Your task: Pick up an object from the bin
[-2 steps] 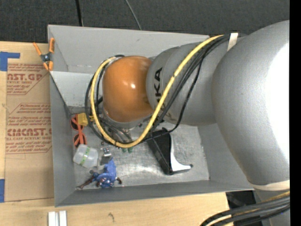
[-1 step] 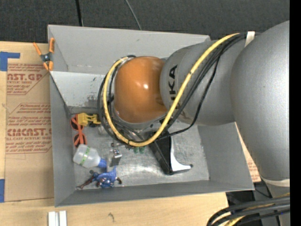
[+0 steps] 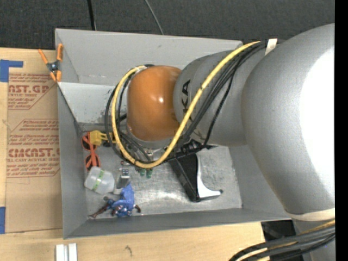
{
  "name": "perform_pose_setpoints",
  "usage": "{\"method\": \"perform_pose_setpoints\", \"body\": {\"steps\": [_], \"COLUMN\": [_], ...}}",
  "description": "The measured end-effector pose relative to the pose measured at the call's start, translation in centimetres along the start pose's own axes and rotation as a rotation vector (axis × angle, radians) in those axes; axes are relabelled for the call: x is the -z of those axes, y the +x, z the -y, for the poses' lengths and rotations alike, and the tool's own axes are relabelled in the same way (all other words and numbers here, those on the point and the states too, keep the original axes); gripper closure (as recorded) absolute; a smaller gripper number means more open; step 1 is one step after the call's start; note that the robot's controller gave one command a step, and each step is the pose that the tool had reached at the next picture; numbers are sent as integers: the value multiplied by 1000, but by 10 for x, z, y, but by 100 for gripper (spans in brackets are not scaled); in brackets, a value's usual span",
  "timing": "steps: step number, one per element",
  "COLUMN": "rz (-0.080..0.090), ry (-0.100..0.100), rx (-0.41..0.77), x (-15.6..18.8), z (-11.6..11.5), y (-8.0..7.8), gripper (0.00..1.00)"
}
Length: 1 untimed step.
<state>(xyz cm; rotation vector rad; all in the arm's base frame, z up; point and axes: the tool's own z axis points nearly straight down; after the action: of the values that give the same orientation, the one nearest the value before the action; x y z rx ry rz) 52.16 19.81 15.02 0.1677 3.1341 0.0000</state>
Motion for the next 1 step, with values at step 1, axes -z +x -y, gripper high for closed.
{"method": "perform_pose_setpoints", "body": {"steps": [1], "rz": [-4], "ry": [0], "rx": [127], "x": [0], "z": [-15], "y": [14], "gripper": [0]}}
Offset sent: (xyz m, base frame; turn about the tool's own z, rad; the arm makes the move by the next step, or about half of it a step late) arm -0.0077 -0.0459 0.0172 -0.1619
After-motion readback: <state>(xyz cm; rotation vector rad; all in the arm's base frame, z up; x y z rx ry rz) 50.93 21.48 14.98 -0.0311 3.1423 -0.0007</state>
